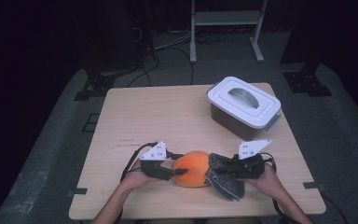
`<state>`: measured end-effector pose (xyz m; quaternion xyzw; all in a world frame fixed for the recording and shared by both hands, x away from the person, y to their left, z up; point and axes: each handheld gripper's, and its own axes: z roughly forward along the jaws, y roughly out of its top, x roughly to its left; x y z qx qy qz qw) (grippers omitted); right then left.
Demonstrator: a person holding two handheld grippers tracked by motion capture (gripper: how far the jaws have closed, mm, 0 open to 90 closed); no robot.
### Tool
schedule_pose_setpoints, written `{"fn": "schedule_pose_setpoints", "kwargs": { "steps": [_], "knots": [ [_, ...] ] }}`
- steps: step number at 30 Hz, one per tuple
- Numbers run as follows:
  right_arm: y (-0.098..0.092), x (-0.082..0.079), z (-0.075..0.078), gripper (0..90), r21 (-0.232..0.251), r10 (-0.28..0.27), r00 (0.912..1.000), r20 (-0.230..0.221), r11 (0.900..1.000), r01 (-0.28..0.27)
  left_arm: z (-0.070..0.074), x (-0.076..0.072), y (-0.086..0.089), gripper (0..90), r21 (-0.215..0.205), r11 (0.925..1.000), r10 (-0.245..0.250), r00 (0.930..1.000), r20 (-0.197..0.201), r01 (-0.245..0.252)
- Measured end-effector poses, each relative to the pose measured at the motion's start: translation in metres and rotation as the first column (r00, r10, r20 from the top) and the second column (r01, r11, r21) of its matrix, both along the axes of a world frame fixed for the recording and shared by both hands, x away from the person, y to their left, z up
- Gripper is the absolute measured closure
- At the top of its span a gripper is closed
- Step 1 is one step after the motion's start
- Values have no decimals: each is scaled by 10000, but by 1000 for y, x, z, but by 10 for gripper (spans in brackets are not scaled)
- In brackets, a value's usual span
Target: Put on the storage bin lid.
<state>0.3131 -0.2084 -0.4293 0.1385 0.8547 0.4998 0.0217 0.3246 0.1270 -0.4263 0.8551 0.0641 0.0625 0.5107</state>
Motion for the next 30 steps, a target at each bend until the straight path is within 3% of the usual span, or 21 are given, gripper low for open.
{"fn": "schedule_pose_setpoints", "kwargs": {
  "steps": [9,15,19,21,25,27,30],
  "knots": [
    [-11,0,-7,760,-367,-194,9990,-398,9992,179,-3,-1,5,476,-136,9999,69,10000,-43,-70],
    [-9,-3,21,761,319,-11,9996,286,9995,2,-4,-2,3,471,-244,9997,38,10000,8,-38],
    [4,0,35,761,377,307,9978,586,9987,-330,-3,-6,-2,466,-220,9997,-63,9998,183,67],
    [14,2,37,761,171,453,9969,647,9988,-465,-2,-8,-4,461,-205,9998,-55,9995,299,61],
    [26,4,32,761,-148,683,9955,651,9976,-674,-3,-9,-5,457,-184,9998,-57,9995,324,63],
    [25,3,27,762,-54,638,9967,504,9980,-636,-3,-9,-5,448,-196,9998,-47,9995,304,53],
    [18,2,22,761,-167,512,9979,402,9986,-506,-1,-8,-8,338,-149,9993,330,9994,61,-329]
  ]
}}
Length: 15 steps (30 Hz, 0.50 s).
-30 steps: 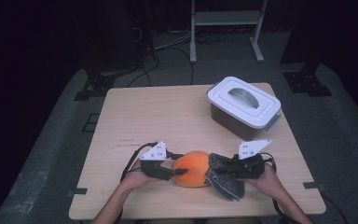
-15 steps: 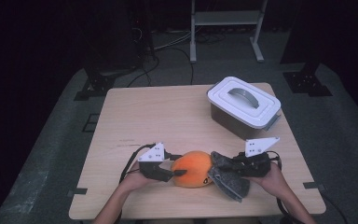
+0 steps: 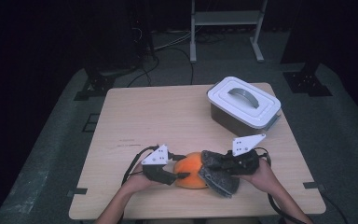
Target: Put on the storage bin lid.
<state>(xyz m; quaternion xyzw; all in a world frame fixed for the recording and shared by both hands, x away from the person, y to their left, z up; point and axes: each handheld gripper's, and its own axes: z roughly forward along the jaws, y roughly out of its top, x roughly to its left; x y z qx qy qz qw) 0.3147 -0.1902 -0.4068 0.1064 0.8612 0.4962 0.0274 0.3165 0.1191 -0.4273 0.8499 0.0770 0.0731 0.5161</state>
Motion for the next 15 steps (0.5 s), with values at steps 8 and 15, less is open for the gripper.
{"fn": "schedule_pose_setpoints", "kwargs": {
  "steps": [8,15],
  "knots": [
    [-11,-7,5,760,-316,-319,9995,19,9990,319,1,2,-6,378,-121,9997,206,9989,-418,-211],
    [19,-6,34,757,-769,442,9954,848,9963,-377,4,-4,-14,418,-39,9999,-129,9999,69,129]
  ]
}}
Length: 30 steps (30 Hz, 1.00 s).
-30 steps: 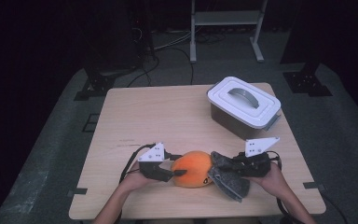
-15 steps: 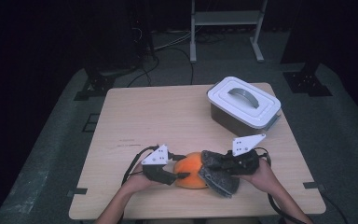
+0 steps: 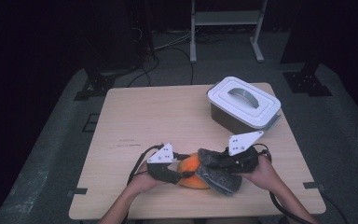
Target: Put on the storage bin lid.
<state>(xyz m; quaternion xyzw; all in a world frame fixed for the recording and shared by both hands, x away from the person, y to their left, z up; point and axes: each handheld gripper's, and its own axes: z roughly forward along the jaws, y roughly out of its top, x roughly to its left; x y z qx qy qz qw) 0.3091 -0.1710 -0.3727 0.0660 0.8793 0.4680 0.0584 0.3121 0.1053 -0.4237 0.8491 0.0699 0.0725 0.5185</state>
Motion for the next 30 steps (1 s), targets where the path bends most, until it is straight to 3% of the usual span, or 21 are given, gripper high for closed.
{"fn": "schedule_pose_setpoints", "kwargs": {
  "steps": [5,9,12,16,22,27,30],
  "knots": [
    [7,4,-5,756,-188,126,9998,-152,9997,-129,-1,1,3,400,46,10000,72,9999,-91,-72],
    [-1,3,-12,756,-275,-66,9994,-330,9996,57,0,5,5,335,67,9997,237,9984,-517,-234],
    [-9,3,-13,755,-385,-211,9986,-479,9991,193,0,5,4,361,34,9998,183,9987,-465,-182],
    [-8,0,-4,755,-390,-160,9995,-264,9991,150,1,3,1,418,51,9999,96,9996,-261,-95],
    [13,4,13,756,-486,345,9994,47,9982,-342,2,2,-3,432,55,10000,-3,10000,-89,4],
    [34,8,15,755,-935,709,9974,136,9932,-693,3,-1,-5,432,240,9997,-82,9999,137,78],
    [35,9,13,755,-878,761,9971,14,9933,-756,1,-1,-2,434,219,9997,-146,9998,97,144]
  ]
}}
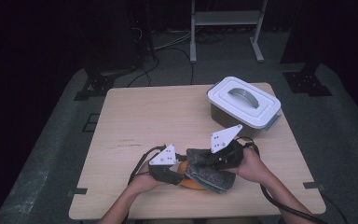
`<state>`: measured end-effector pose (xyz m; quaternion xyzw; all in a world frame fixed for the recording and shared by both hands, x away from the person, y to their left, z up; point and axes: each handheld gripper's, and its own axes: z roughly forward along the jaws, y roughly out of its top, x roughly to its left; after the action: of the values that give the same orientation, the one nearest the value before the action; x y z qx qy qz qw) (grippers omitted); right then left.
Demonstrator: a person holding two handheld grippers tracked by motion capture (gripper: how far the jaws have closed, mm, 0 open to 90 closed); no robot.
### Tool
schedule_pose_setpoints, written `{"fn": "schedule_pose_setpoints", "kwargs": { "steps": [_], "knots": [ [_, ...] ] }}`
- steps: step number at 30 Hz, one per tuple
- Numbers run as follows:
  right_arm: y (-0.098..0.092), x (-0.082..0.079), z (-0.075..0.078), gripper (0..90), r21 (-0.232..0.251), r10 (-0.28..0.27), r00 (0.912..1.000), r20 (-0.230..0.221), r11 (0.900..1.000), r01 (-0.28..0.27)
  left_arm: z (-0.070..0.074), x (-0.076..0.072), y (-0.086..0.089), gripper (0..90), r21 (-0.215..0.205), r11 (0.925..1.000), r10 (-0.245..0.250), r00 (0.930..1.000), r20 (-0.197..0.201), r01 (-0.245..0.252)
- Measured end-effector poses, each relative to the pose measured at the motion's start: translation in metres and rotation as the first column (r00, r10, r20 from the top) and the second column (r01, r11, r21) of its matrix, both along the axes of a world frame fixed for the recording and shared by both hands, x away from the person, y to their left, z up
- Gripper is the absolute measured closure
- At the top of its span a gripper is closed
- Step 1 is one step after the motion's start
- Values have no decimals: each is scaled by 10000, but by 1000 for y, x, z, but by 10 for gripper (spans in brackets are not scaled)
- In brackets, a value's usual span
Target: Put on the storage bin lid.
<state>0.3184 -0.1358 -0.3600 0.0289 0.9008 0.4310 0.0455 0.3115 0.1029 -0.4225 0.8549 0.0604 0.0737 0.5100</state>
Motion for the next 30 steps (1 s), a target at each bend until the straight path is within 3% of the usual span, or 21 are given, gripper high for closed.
{"fn": "schedule_pose_setpoints", "kwargs": {
  "steps": [11,15,18,21,25,30],
  "knots": [
    [-37,2,-23,754,565,-810,9957,-448,9949,835,-3,7,13,409,148,9997,211,9990,-396,-205],
    [-38,1,-30,755,786,-830,9951,-537,9931,871,2,6,8,279,467,9983,367,9984,-426,-347],
    [-33,0,-28,754,743,-742,9967,-339,9943,765,5,6,4,195,372,9982,504,9966,-650,-481],
    [-26,-1,-25,753,645,-647,9978,-114,9958,653,5,5,3,286,608,9972,452,9979,-456,-424],
    [-29,-1,-25,753,815,-697,9974,-176,9941,709,2,6,10,408,437,9984,368,9979,-526,-345],
    [-41,-4,-34,753,1011,-911,9950,-412,9903,948,0,6,16,418,345,9990,295,9973,-668,-273]
  ]
}}
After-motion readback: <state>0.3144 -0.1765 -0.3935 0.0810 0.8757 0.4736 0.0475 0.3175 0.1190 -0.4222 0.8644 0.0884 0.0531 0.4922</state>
